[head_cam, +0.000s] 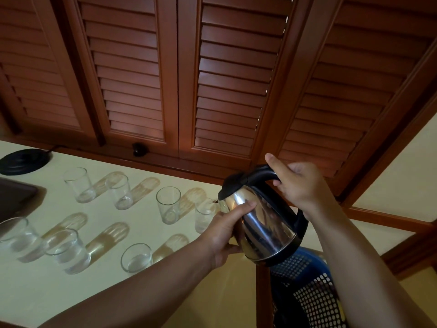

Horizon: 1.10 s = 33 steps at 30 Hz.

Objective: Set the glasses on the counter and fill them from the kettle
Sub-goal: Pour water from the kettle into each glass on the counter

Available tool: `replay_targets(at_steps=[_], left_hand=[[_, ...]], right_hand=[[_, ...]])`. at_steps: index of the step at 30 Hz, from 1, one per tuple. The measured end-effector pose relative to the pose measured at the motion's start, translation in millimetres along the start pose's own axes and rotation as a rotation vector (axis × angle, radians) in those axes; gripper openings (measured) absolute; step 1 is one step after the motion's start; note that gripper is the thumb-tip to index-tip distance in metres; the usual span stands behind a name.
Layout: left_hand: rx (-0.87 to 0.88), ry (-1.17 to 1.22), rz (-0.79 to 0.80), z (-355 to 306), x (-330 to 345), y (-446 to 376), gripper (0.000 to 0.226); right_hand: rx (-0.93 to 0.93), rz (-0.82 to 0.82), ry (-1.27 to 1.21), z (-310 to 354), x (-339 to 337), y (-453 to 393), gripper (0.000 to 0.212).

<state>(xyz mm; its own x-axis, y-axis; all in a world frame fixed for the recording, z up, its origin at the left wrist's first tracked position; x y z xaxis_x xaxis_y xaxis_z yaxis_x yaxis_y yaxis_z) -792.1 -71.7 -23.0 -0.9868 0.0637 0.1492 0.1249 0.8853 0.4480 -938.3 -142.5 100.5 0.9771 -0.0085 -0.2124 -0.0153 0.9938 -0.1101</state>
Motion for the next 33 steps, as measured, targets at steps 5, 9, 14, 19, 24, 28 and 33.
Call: replay_targets(at_steps=[5,9,14,19,24,28,33], left_hand=[[0.017,-0.057,-0.038,-3.0,-5.8,2.1,0.119],[0.068,-0.119,-0.055,-14.4,-14.1,7.1,0.104],[0.118,-0.15,-0.063,-27.2,-26.5,15.1,0.074],[0.13,-0.165,-0.048,-29.4,-49.2,18.1,0.072],[0.144,-0.188,0.002,-35.7,-76.9,19.9,0.067],[0.146,-0.12,0.06,-34.4,-96.0,19.8,0.045],[0.093,-0.088,0.034,-29.1,-118.9,16.5,0.099]], right_hand=[[0.015,-0.114,-0.036,-10.8,-7.9,14.7,0.059],[0.025,-0.198,-0.174,-17.9,-12.6,24.2,0.069],[0.051,-0.257,-0.266,-18.0,-6.2,30.1,0.056],[-0.004,-0.228,-0.257,-2.3,15.8,32.2,0.072],[0.013,-0.207,-0.177,12.0,45.3,28.1,0.048],[0.033,-0.187,-0.087,26.1,70.2,26.4,0.052],[0.061,-0.177,0.044,44.6,94.8,22.5,0.058]])
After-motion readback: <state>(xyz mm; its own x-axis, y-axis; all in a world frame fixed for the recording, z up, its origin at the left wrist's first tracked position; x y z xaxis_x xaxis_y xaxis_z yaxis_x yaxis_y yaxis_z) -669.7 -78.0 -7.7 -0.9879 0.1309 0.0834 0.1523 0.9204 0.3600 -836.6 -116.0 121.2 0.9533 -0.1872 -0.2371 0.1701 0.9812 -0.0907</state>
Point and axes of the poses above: each hand's wrist, its own y-axis away from the middle knuckle, its own x-axis out of the palm, z = x × y, the point moved 6 cm from there along -y, towards the middle knuckle, and after that the axes turned 14 degrees about -y, right-handed, at the moved point
